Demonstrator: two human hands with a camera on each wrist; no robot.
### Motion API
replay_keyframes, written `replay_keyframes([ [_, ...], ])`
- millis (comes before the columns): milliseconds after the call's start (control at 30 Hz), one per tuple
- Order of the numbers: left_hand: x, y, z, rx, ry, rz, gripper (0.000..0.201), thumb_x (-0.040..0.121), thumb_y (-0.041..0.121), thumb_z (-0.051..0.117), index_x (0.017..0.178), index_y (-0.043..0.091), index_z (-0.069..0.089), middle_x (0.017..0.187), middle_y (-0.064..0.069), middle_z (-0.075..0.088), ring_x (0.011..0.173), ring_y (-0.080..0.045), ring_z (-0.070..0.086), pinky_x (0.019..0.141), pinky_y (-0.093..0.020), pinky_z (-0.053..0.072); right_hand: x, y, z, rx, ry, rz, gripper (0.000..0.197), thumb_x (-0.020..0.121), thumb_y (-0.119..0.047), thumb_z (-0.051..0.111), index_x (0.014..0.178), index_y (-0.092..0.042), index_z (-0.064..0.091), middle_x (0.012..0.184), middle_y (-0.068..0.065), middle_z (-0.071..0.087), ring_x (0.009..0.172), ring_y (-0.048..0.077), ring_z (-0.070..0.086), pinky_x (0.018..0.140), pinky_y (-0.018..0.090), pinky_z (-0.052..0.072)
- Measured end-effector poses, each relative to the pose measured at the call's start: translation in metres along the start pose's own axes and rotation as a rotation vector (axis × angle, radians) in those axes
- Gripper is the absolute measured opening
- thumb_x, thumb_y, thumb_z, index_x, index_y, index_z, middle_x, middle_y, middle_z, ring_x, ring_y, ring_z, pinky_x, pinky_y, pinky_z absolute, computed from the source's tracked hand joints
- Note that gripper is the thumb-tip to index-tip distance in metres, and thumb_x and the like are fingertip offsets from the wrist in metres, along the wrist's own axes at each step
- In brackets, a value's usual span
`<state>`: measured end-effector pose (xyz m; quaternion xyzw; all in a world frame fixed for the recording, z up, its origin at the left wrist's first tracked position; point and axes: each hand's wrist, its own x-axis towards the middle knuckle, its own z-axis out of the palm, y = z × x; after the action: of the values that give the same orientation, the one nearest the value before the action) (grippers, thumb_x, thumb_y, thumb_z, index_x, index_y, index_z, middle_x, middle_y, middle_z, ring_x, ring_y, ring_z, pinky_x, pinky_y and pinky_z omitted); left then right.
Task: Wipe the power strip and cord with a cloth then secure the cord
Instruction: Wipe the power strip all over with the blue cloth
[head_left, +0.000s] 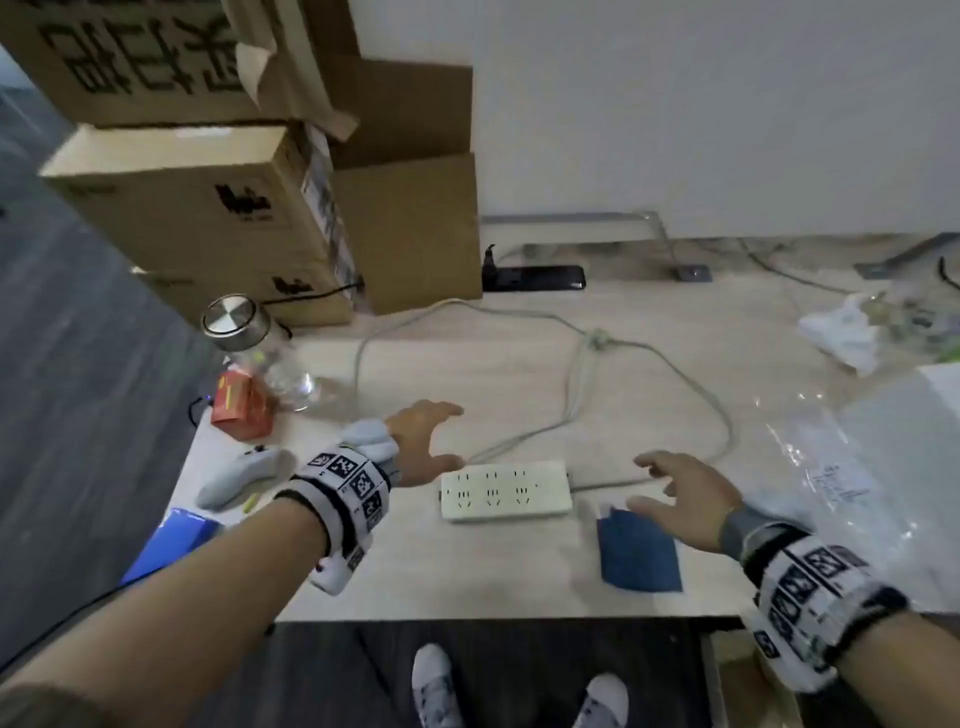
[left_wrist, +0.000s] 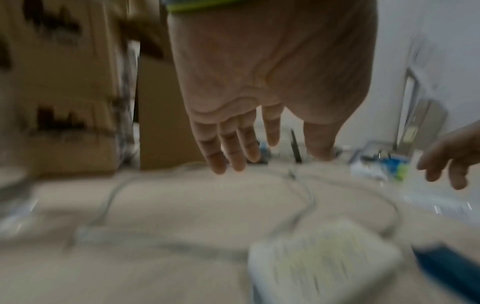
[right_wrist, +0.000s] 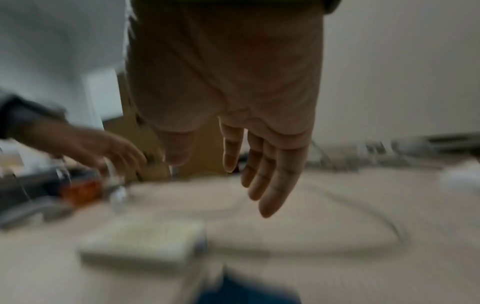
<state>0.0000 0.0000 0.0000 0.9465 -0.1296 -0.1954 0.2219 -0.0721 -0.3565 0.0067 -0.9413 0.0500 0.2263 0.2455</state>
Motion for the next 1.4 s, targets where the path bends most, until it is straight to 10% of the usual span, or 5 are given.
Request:
replay_keyframes([
  [300,-0.009,-0.015,0.085,0.181,-0.243,-0.175,0.101,0.066,0.052,0.076,0.142,0.04,0.01,0.148,0.004,0.017,0.126,-0.028,0.04,0.097,-0.049,0.046,0.014,0.063,0.088,-0.048,-0.044,0.326,0.093,0.064,-0.034,0.084,0.139,-0.022,0.029,0.129,0.014,0.043,0.108,0.035,0.053,0.086,0.04,0.049],
  [433,-0.002,-0.016,0.097,0.148,-0.188,-0.161,0.093,0.071,0.042,0.077,0.142,0.022,0.021,0.142,-0.002,0.028,0.122,-0.025,0.039,0.1,-0.044,0.043,0.011,0.063,0.104,0.042,-0.039,0.365,0.043,0.075,-0.025,0.076,0.108,-0.015,0.051,0.103,0.01,0.061,0.083,0.026,0.054,0.069,0.031,0.044],
  [733,-0.006,-0.021,0.113,0.031,-0.103,0.011,0.078,0.066,0.04,0.076,0.133,0.021,0.04,0.132,0.003,0.041,0.111,-0.022,0.045,0.089,-0.039,0.045,0.004,-0.013,0.055,0.376,0.405,-0.008,0.028,0.077,0.001,0.061,0.087,-0.024,0.052,0.081,0.0,0.058,0.063,0.015,0.055,0.055,0.025,0.042],
  [1000,-0.005,-0.034,0.118,-0.063,-0.137,-0.003,0.098,0.062,0.054,0.077,0.142,0.022,0.031,0.142,0.004,0.034,0.123,-0.021,0.039,0.102,-0.041,0.04,0.031,-0.013,0.118,-0.092,0.012,-0.373,0.052,0.082,-0.016,0.071,0.13,-0.01,0.053,0.115,0.011,0.054,0.102,0.031,0.052,0.088,0.035,0.044],
  [1400,0.0,-0.042,0.13,-0.229,-0.074,0.024,0.086,0.048,0.059,0.064,0.124,0.02,0.056,0.123,-0.004,0.051,0.105,-0.026,0.057,0.093,-0.043,0.048,0.062,-0.104,0.183,-0.092,0.075,-0.742,0.036,0.066,-0.004,0.076,0.098,-0.012,0.062,0.077,0.014,0.054,0.063,0.028,0.052,0.052,0.031,0.038],
])
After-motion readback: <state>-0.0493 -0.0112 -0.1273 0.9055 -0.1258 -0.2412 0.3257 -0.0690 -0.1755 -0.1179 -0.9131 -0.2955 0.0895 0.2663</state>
